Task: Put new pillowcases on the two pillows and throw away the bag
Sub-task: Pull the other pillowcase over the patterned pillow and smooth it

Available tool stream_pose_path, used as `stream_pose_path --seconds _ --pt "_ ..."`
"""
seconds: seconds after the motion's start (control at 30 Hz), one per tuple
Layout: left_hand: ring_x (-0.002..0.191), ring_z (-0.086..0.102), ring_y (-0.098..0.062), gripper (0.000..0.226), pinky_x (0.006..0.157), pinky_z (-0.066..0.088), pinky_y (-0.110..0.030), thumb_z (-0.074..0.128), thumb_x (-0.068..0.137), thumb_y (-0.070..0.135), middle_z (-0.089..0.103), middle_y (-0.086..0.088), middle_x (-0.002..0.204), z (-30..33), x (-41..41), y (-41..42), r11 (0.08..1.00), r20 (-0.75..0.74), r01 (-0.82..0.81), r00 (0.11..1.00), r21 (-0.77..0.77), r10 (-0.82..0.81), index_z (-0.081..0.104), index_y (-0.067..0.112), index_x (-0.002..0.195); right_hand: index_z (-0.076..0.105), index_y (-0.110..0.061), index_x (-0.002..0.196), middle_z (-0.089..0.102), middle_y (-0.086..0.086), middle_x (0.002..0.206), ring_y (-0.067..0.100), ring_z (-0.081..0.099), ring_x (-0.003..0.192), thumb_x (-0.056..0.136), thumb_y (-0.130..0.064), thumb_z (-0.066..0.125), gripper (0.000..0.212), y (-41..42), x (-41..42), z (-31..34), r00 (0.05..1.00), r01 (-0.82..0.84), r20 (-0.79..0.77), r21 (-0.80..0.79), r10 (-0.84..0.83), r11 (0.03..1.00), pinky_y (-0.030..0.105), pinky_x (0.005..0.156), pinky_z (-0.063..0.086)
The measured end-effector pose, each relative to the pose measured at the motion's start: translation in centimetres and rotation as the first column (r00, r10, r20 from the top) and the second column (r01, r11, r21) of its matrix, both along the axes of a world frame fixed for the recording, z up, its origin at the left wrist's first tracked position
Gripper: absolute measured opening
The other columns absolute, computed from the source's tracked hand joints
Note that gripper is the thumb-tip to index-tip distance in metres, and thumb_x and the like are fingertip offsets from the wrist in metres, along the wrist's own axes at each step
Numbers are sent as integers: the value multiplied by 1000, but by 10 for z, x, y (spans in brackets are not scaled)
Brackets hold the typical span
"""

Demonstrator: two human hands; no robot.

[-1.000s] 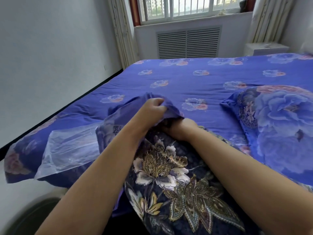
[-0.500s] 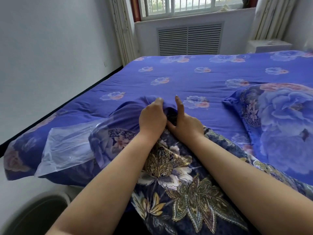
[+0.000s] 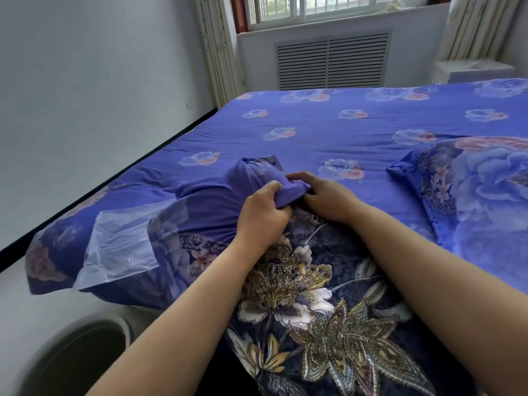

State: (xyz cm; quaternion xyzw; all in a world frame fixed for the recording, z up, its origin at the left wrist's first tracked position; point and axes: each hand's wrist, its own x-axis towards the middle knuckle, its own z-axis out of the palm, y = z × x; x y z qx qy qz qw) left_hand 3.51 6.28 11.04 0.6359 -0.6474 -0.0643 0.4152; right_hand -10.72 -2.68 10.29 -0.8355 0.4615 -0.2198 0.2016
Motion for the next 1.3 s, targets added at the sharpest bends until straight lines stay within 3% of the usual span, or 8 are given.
stream_pose_path --seconds 0.2,0.3,0.4,0.63,0.87,1.0,1.17,1.3 --pt "55 36 -22 28 55 33 -34 60 75 8 37 4 51 12 7 -9 999 -68 47 997 -12 -47 38 19 63 68 -21 102 55 13 113 25 52 111 85 -15 49 27 -27 17 2 995 96 -18 -37 -96 995 37 89 43" --pt "64 53 -30 17 56 38 -36 60 79 13 49 2 58 22 16 -11 991 7 -46 999 -128 47 45 18 71 58 -16 66 55 11 79 12 50 85 76 -22 45 17 -25 31 20 954 116 268 92 -137 989 29 67 36" --pt "84 60 -31 4 64 39 -35 52 83 14 65 -7 86 31 36 -26 935 78 -241 960 -259 270 53 18 84 64 -8 84 58 1 74 9 51 74 83 -15 45 21 -13 37 49 846 57 516 160 -133 985 22 62 42" --pt "89 54 -35 8 72 43 -43 39 92 21 51 -6 109 -3 46 -62 983 142 -181 973 -32 184 42 20 100 59 -2 74 49 -1 60 11 46 58 81 -26 64 26 30 6 45 998 -60 -4 151 61 987 26 57 36" --pt "88 58 -33 40 77 41 -35 46 68 2 62 -10 95 -15 4 -55 951 153 -144 970 -276 191 68 11 100 51 -17 84 59 16 104 34 56 94 84 -23 58 10 8 -41 -11 900 435 102 -147 -424 888 36 68 35" --pt "64 62 -30 31 56 45 -30 39 63 17 65 -8 69 -17 -46 -14 937 237 0 967 -349 89 63 10 81 54 -13 120 49 13 126 31 48 116 81 -9 53 39 -4 -57 -28 934 355 148 -298 -325 886 38 91 40" --pt "72 58 -32 31 62 44 -33 43 65 22 60 -7 77 -25 -32 -12 970 269 -5 960 -245 73 58 12 91 63 -18 95 66 2 88 7 55 82 62 -5 44 40 14 -56 -26 841 220 536 -216 -73 951 22 77 45" --pt "92 54 -35 39 78 39 -41 48 67 14 57 -10 98 -22 -2 -27 994 289 -16 956 -105 46 55 10 105 47 -9 65 47 8 58 17 46 61 63 -20 43 13 35 -49 -12 987 32 162 -181 -2 983 39 59 40"
